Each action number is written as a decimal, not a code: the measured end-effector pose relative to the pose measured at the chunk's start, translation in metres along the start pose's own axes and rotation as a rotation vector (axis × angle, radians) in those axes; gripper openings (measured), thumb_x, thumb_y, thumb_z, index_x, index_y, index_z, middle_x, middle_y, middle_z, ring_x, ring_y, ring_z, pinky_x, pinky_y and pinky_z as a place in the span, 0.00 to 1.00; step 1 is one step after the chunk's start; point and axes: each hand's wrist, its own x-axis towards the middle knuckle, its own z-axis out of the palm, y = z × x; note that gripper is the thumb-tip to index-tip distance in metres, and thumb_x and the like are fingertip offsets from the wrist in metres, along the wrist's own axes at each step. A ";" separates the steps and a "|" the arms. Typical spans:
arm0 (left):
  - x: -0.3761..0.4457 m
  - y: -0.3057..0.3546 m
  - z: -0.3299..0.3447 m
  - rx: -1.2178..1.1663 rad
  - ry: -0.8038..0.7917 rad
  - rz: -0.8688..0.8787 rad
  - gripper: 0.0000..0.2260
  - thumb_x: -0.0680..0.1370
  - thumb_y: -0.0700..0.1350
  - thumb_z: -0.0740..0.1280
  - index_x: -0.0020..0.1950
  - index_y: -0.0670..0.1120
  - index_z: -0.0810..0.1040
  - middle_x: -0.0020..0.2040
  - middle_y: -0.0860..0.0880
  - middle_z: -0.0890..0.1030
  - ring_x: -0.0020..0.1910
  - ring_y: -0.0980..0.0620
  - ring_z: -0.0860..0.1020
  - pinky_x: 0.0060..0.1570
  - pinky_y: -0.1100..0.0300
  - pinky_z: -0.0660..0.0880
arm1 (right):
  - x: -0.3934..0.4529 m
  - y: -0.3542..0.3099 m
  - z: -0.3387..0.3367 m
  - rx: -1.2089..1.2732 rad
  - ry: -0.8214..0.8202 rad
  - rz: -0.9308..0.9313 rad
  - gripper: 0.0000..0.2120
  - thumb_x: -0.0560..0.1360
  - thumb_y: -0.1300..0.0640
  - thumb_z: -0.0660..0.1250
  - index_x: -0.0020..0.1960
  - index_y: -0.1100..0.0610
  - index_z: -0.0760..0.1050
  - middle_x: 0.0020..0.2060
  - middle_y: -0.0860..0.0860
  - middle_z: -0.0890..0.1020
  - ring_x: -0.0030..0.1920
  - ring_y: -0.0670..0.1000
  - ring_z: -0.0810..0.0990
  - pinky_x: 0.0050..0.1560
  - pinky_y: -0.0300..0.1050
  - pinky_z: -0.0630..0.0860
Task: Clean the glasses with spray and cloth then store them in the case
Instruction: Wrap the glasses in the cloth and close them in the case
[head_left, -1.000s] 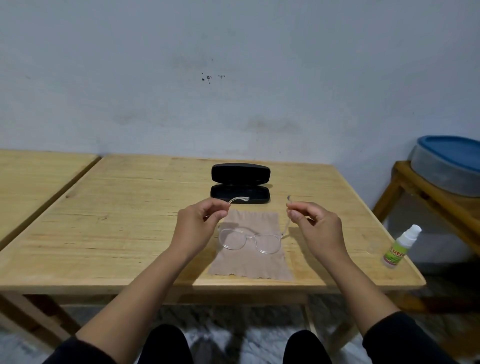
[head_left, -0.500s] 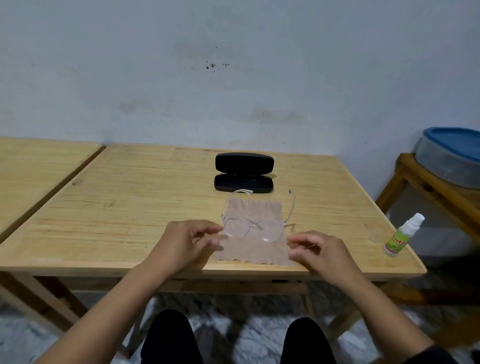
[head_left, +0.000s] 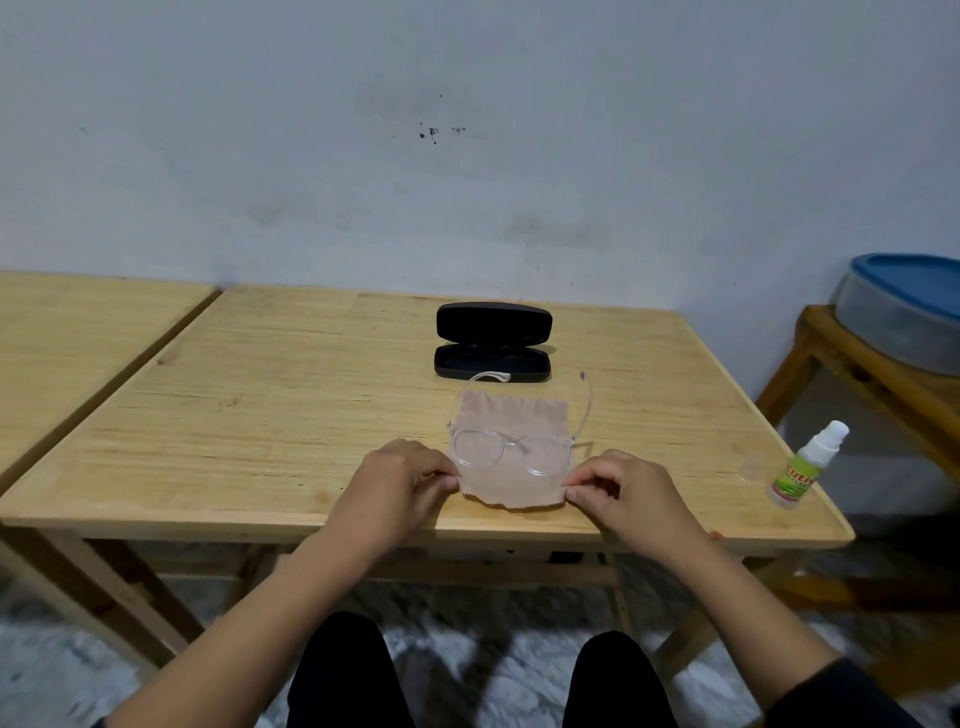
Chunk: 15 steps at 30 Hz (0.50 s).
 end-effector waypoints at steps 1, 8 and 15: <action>0.001 0.002 -0.001 -0.015 0.027 -0.028 0.04 0.71 0.45 0.72 0.45 0.51 0.83 0.41 0.54 0.83 0.41 0.57 0.77 0.42 0.66 0.71 | 0.000 -0.002 0.000 0.043 0.023 0.028 0.03 0.72 0.57 0.71 0.44 0.50 0.82 0.40 0.46 0.81 0.38 0.42 0.74 0.38 0.26 0.69; 0.023 0.013 -0.003 -0.137 0.135 -0.286 0.03 0.74 0.48 0.68 0.45 0.52 0.82 0.39 0.57 0.80 0.38 0.62 0.75 0.37 0.73 0.66 | 0.013 -0.010 0.007 0.460 0.152 0.290 0.04 0.73 0.56 0.69 0.44 0.55 0.81 0.33 0.51 0.82 0.31 0.46 0.75 0.31 0.37 0.72; 0.042 0.014 0.017 -0.177 0.160 -0.491 0.05 0.74 0.51 0.68 0.42 0.51 0.80 0.34 0.58 0.78 0.38 0.61 0.76 0.32 0.70 0.66 | 0.030 -0.012 0.024 0.743 0.283 0.482 0.05 0.75 0.59 0.67 0.48 0.59 0.80 0.36 0.53 0.85 0.32 0.48 0.79 0.30 0.40 0.75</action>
